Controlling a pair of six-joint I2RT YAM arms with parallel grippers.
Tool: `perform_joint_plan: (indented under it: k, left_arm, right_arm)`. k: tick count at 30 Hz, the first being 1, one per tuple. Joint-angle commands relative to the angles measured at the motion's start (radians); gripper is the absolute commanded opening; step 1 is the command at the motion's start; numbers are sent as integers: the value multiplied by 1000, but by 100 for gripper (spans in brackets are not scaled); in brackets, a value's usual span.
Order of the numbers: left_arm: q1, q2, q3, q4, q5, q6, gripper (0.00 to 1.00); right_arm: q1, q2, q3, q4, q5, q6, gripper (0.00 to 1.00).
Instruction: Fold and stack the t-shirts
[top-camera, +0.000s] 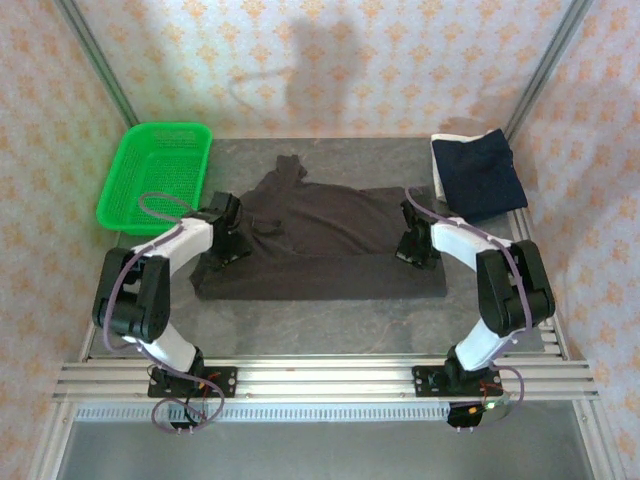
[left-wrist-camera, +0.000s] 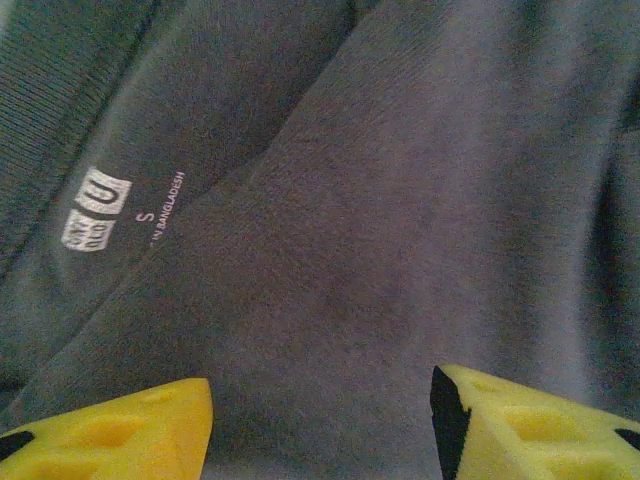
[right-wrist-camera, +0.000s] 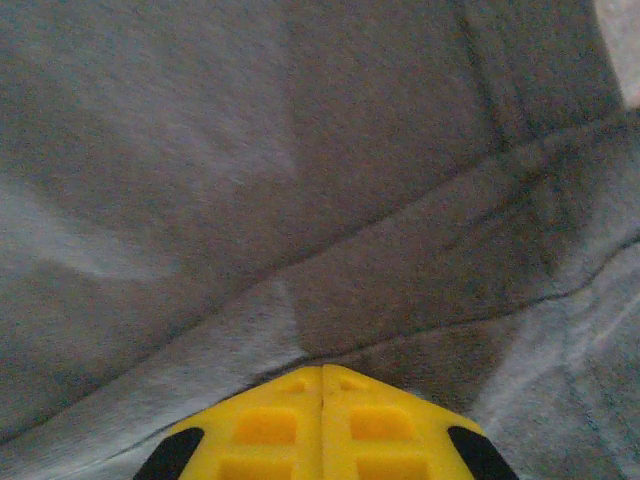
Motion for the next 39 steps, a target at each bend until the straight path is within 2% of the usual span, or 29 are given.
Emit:
perform_joint_plan:
  k: [1, 4, 11, 15, 19, 25, 30, 32, 34, 36, 39]
  left_arm:
    - [5, 9, -40, 0, -39, -16, 61]
    - [12, -24, -95, -57, -97, -25, 62]
    - [29, -146, -189, -87, -69, -42, 65]
    - [18, -157, -68, -108, -62, -4, 78]
    - [-48, -59, 117, -128, -70, 41, 77]
    - [-132, 179, 316, -138, -43, 72, 66]
    - [-160, 349, 436, -156, -27, 127, 64]
    - [-169, 380, 466, -167, -39, 143, 57]
    - [-170, 391, 483, -173, -45, 146, 45]
    - [-171, 388, 492, -176, -45, 148, 39]
    - [-174, 386, 511, -184, -37, 156, 24]
  right_arm:
    - [-7, 1, -30, -69, 70, 41, 7]
    - [-13, -41, -70, -97, 101, 74, 8]
    - [-23, -151, -148, -143, 118, 118, 10]
    - [-23, -195, -100, -139, 90, 92, 17]
    - [-22, -167, 10, -126, 100, 36, 30]
    - [-28, 4, 241, -148, 173, -54, 48]
    - [-44, 156, 425, -177, 180, -103, 53]
    - [-46, 193, 469, -181, 172, -114, 53]
    - [-46, 214, 495, -182, 167, -118, 53]
    - [-46, 222, 498, -173, 157, -119, 54]
    - [-47, 231, 488, -160, 157, -121, 54]
